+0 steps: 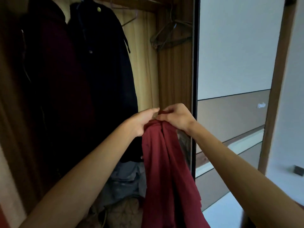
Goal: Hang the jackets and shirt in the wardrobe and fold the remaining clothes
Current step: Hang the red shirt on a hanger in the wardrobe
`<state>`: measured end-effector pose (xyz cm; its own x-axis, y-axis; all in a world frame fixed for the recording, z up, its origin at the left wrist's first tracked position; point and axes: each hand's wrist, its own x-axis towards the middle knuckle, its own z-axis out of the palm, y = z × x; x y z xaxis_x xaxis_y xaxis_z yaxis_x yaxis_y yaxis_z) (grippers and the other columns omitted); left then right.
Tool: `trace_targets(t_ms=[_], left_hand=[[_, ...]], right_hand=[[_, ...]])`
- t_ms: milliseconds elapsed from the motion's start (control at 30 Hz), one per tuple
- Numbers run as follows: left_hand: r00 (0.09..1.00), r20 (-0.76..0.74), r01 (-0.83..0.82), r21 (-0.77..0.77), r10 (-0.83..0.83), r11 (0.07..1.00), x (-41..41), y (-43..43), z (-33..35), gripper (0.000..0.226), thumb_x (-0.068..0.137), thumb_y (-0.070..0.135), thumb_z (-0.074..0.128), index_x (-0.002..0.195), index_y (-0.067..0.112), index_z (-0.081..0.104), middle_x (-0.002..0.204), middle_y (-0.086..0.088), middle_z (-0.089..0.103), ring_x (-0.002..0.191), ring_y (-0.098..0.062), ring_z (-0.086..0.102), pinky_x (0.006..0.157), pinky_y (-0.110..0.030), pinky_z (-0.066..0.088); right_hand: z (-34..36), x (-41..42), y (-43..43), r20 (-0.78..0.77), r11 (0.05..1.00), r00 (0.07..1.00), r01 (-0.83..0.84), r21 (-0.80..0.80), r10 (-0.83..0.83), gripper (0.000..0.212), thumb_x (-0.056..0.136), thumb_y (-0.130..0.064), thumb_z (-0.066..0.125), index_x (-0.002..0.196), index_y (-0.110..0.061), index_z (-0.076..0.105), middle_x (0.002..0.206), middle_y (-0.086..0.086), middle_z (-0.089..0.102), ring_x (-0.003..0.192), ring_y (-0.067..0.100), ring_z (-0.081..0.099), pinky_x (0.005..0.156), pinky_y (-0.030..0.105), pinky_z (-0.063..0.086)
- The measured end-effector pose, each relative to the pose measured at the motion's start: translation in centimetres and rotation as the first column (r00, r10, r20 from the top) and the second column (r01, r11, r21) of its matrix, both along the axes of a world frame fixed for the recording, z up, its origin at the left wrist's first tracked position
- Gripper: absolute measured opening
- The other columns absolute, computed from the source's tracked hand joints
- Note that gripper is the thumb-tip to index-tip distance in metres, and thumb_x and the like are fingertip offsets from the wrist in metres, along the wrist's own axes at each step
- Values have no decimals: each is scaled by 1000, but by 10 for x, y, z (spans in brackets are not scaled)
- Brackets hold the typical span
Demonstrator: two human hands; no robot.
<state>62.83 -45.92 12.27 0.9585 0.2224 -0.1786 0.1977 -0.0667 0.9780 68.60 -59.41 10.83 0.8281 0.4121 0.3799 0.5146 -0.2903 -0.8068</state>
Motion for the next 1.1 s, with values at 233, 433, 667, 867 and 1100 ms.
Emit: trace_targets(t_ms=[233, 433, 667, 867, 1100], left_hand=[[984, 132, -114, -38, 118, 993, 12, 38, 49, 20, 95, 24, 57, 95, 6, 65, 67, -7, 66, 50, -17, 63, 46, -23, 53], [905, 300, -294, -73, 302, 953, 37, 84, 79, 19, 94, 8, 51, 80, 7, 64, 74, -9, 64, 63, -21, 61, 62, -31, 54], [808, 481, -272, -204, 339, 940, 71, 127, 147, 16, 96, 4, 52, 105, 3, 65, 86, -10, 67, 70, -19, 65, 49, -26, 53], [751, 574, -250, -211, 327, 945, 90, 151, 191, 21, 97, 2, 49, 114, 1, 60, 88, -11, 66, 72, -20, 67, 46, -29, 56], [734, 597, -224, -240, 325, 945, 107, 172, 206, 23, 98, 0, 47, 118, -4, 57, 98, -16, 66, 78, -23, 68, 49, -34, 59]], right_hand=[[42, 12, 38, -56, 918, 917, -392, 69, 395, 23, 87, -28, 73, 104, -13, 77, 101, 7, 76, 101, 16, 70, 96, 30, 55], [69, 33, 69, 72, 880, 898, -439, 181, 434, 33, 91, -39, 66, 106, -12, 77, 106, 1, 76, 99, 15, 69, 94, 27, 56], [129, 91, 113, 0, 798, 920, -339, 497, 391, 48, 101, -45, 47, 110, -4, 69, 91, 12, 73, 80, 20, 70, 79, 31, 60], [198, 135, 154, 15, 781, 949, -268, 564, 315, 52, 103, -43, 46, 138, -5, 48, 117, 17, 67, 79, 20, 74, 61, 25, 58], [283, 155, 195, 146, 679, 968, -247, 691, 204, 73, 97, -30, 61, 154, -11, 18, 118, 5, 51, 78, 17, 69, 56, 24, 55]])
